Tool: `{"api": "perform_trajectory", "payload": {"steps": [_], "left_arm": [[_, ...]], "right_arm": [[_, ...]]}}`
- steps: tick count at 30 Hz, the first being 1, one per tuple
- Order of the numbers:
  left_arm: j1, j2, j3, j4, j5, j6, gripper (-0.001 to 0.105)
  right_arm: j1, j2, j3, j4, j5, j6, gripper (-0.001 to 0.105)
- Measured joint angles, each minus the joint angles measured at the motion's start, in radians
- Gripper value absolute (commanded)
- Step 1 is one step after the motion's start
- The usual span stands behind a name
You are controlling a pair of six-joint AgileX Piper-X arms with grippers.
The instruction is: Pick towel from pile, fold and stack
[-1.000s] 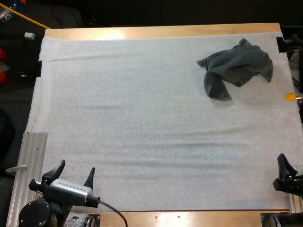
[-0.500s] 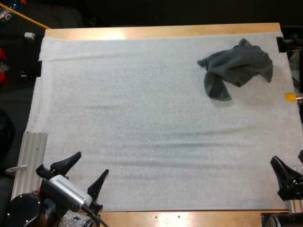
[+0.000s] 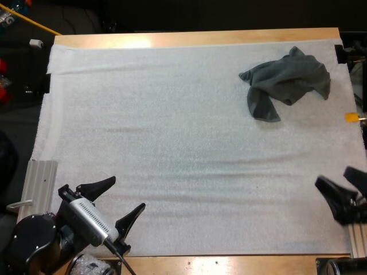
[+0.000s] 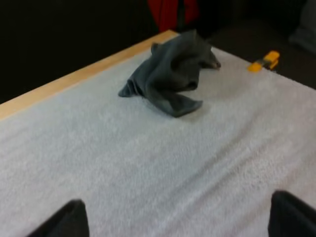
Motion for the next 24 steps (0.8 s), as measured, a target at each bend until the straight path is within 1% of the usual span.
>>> {"api": "perform_trajectory", "payload": {"steps": [4, 7, 13, 18, 22, 24], "left_arm": [[0.000, 0.007, 0.000, 0.000, 0.000, -0.001, 0.071], [0.000, 0.007, 0.000, 0.000, 0.000, -0.001, 0.071], [0.000, 0.007, 0.000, 0.000, 0.000, -0.001, 0.071], [0.000, 0.007, 0.000, 0.000, 0.000, -0.001, 0.071], [0.000, 0.007, 0.000, 0.000, 0.000, -0.001, 0.071], [0.000, 0.007, 0.000, 0.000, 0.000, -0.001, 0.071]], "right_arm": [[0.000, 0.111, 0.000, -0.069, 0.000, 0.008, 0.071], [0.000, 0.203, 0.000, -0.137, 0.015, 0.052, 0.071], [0.000, 0.388, 0.000, -0.292, 0.047, 0.219, 0.071], [0.000, 0.560, 0.000, -0.432, 0.154, 0.360, 0.071], [-0.002, 0.671, 0.000, -0.515, 0.192, 0.465, 0.071], [-0.001, 0.724, 0.000, -0.549, 0.196, 0.501, 0.071]]}}
